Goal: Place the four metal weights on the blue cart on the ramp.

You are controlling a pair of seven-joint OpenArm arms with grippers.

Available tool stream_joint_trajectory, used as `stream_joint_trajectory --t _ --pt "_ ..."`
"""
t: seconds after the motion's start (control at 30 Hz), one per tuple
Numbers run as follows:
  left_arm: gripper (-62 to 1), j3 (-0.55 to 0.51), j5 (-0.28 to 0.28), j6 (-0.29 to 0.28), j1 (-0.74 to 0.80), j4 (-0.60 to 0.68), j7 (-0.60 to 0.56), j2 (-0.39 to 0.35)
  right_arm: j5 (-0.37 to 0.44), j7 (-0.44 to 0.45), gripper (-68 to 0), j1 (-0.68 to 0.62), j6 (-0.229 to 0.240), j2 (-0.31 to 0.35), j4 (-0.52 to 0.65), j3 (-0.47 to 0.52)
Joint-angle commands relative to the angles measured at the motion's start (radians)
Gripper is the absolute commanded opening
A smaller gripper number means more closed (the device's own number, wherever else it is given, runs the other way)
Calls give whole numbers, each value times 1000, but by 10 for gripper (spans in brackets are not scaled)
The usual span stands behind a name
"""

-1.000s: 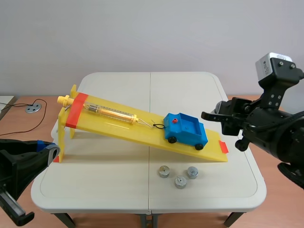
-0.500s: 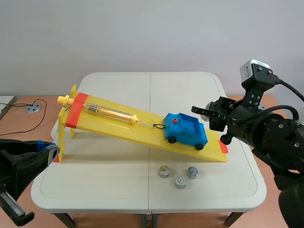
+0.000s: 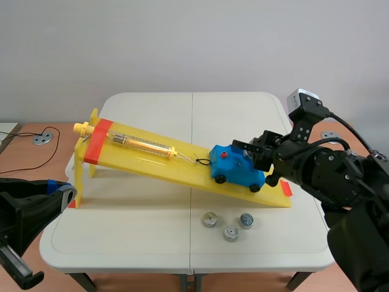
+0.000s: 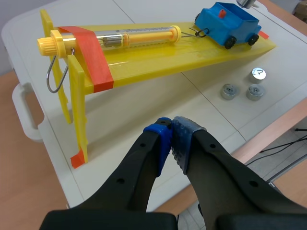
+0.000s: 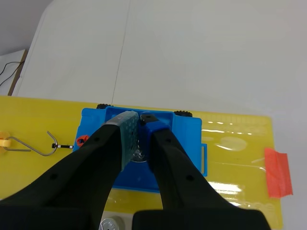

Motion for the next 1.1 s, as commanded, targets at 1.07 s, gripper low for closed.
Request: stream_joint_trajectory --t 1.07 --pt "-580 -13 -77 -25 -19 65 -103 2 40 179 -669 190 24 -64 -36 -19"
